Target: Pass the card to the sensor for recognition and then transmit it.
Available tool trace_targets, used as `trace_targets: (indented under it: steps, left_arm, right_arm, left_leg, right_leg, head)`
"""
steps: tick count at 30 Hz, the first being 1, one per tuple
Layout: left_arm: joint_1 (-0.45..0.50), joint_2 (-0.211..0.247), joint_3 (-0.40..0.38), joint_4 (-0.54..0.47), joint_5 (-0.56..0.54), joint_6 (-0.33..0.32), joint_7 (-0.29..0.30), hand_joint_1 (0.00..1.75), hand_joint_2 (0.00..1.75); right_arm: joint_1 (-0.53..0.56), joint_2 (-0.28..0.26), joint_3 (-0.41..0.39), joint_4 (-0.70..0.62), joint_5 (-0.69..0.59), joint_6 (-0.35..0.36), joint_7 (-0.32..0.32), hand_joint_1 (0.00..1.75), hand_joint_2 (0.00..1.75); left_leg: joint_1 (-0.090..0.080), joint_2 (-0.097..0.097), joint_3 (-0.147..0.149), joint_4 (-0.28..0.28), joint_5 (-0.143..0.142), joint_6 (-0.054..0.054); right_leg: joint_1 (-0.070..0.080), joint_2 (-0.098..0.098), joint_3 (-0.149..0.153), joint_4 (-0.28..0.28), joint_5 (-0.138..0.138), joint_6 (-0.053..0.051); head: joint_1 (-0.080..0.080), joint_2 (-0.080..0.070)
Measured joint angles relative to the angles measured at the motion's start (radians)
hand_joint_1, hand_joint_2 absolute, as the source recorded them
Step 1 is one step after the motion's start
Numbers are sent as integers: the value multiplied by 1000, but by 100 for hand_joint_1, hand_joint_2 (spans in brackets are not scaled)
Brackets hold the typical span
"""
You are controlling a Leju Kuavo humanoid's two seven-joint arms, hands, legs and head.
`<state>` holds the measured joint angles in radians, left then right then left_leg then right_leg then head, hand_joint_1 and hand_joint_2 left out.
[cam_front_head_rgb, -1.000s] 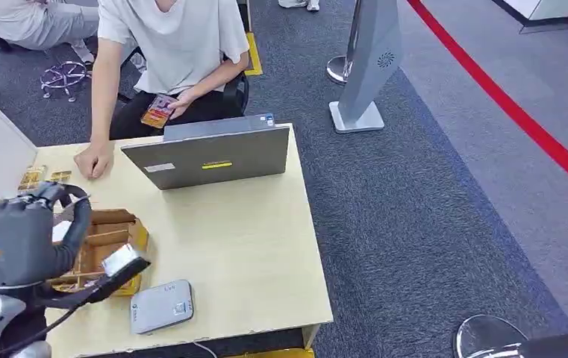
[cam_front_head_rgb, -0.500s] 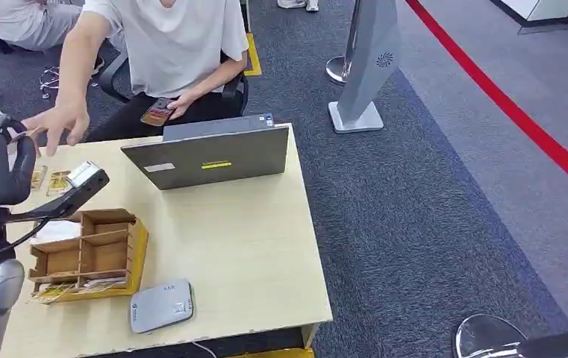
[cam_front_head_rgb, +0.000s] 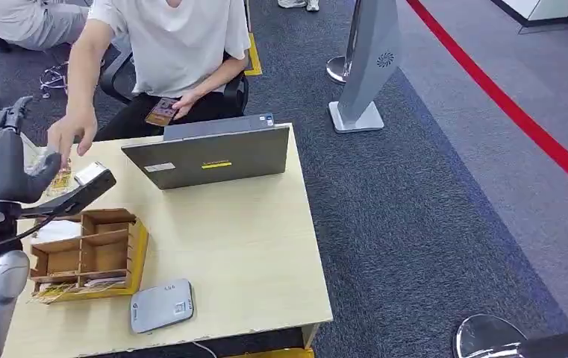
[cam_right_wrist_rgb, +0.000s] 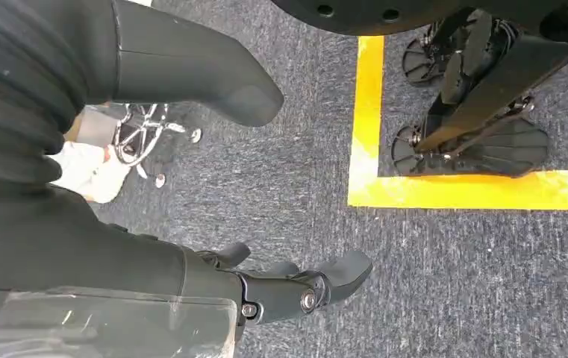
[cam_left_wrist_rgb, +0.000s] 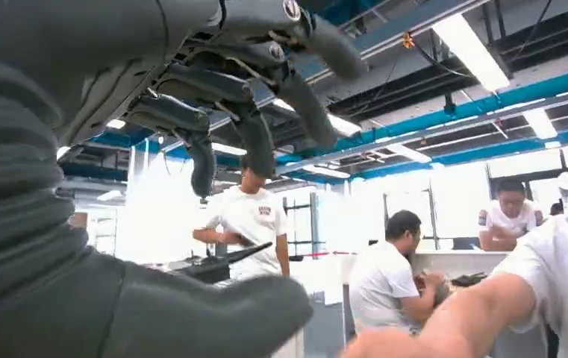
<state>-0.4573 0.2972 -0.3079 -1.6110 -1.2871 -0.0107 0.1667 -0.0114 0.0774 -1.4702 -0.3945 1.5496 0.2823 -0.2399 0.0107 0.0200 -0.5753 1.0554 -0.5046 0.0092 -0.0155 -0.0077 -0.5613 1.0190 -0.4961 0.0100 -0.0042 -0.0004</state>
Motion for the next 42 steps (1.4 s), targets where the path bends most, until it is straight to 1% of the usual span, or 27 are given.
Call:
trace_targets:
  steps: [3,5,7,9,11,13,15,17,19,20,22,24,27,31,37,39,42]
  left_arm:
    - [6,-3,0,-3,15,6,-3,0,175]
    - [29,-8,1,-31,43,16,-14,0,175]
    - [77,-13,3,-97,97,1,-19,0,175]
    - [137,-19,3,-181,139,-36,-19,0,175]
    - [212,-16,3,-261,172,-74,-31,0,175]
    - [307,13,2,-338,178,-100,-41,0,175]
    - [420,60,1,-387,181,-103,-54,0,175]
    - [525,107,1,-407,189,-85,-67,0,175]
    - [599,136,1,-417,193,-73,-72,0,175]
    - [624,148,1,-422,198,-78,-70,0,175]
    - [669,172,2,-425,217,-107,-42,0,175]
    - [712,190,2,-422,234,-130,-1,0,175]
    - [745,205,2,-404,245,-134,40,0,175]
    - [755,197,2,-363,234,-125,89,0,175]
    - [755,169,4,-330,209,-109,118,0,175]
    - [753,140,14,-324,160,-69,139,0,175]
    - [745,76,31,-314,67,2,154,0,175]
  right_arm:
    - [0,-5,1,10,0,-5,0,0,175]
    - [1,-6,1,13,0,-6,0,0,175]
    - [2,-6,1,13,0,0,4,0,175]
    - [6,-4,1,4,-1,13,5,0,175]
    - [8,9,-4,-21,-3,41,5,0,175]
    - [12,30,-16,-67,-2,85,3,0,175]
    - [19,55,-29,-131,0,130,1,0,175]
    - [23,72,-30,-176,0,154,-3,0,175]
    - [26,86,-30,-215,0,164,-3,0,175]
    - [26,91,-30,-229,0,168,-4,0,175]
    - [25,98,-30,-254,0,175,-8,0,175]
    - [28,101,-30,-272,0,181,-12,0,175]
    - [31,101,-30,-288,0,181,-14,0,175]
    - [31,102,-29,-295,0,181,-15,0,175]
    - [31,105,-29,-303,0,183,-15,0,175]
    - [31,111,-29,-313,0,192,-15,0,175]
    - [31,125,-29,-333,0,208,-15,0,175]
  left_leg:
    - [0,0,0,0,0,0]
    - [0,0,0,0,0,0]
    - [0,0,0,0,0,0]
    - [0,0,-1,0,-1,0]
    - [0,1,-2,0,-2,0]
    - [0,3,-2,0,-3,-2]
    - [0,3,-2,-1,-4,-1]
    - [0,3,-1,-1,-4,-1]
    - [1,1,-3,-1,-4,-1]
    - [1,0,-3,-1,-4,-1]
    - [1,0,-3,-1,-4,-1]
    - [1,1,-3,-1,-4,-1]
    - [0,0,-3,-1,-3,-1]
    - [0,0,-2,-1,-3,-1]
    - [0,0,-3,-1,-3,-1]
    - [0,0,-3,-1,-4,-1]
    - [0,0,-3,-1,-4,-1]
  right_leg:
    - [0,0,0,0,0,0]
    - [0,0,0,0,0,0]
    - [0,1,0,0,0,0]
    - [0,1,0,0,-1,1]
    - [0,1,-1,0,-1,1]
    - [0,3,-2,0,-2,1]
    - [0,3,-2,0,-3,1]
    - [0,3,-4,0,-4,0]
    - [1,1,-4,0,-5,0]
    - [1,-1,-4,0,-5,0]
    - [0,-1,-2,0,-5,0]
    - [1,0,-3,0,-5,0]
    - [0,-1,-2,0,-5,0]
    - [0,-1,-2,0,-4,0]
    - [0,-1,-2,0,-4,0]
    - [0,-1,-2,0,-4,0]
    - [0,-1,-2,-1,-4,0]
  head:
    - [0,0]
    - [0,0]
    - [0,0]
    - [0,0]
    - [0,0]
    - [0,0]
    - [0,0]
    - [-1,0]
    - [0,0]
    - [0,0]
    - [0,0]
    - [0,0]
    - [0,0]
    - [0,0]
    - [0,0]
    - [0,0]
    - [0,0]
